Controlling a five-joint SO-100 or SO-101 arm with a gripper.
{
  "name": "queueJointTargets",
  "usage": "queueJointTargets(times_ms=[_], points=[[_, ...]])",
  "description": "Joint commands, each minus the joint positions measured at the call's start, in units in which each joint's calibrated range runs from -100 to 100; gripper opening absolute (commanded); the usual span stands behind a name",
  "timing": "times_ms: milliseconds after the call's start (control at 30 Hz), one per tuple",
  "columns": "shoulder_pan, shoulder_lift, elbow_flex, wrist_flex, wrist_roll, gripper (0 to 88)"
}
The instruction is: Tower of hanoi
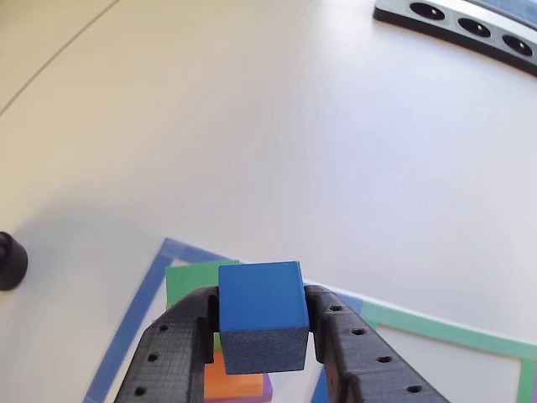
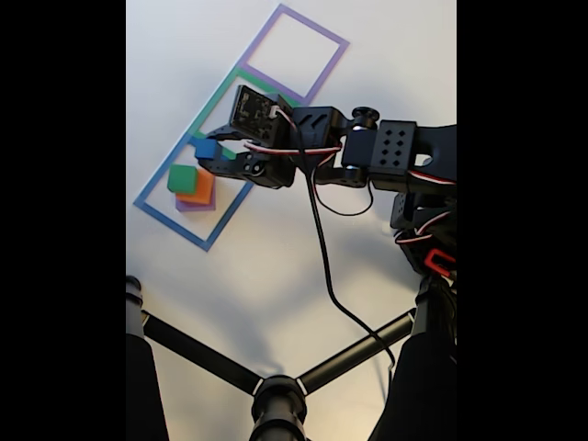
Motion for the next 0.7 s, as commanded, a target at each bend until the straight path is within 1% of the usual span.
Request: queueJointTargets(times_ms=[0,367,667], points=[[-2.01,2.9,-0.53,-7.53,0.94,1.7],[-4.6,11.72,-0.98,-18.86,0.94,1.5],[-4.68,17.01,-1.35,-23.72,0.94,1.4]])
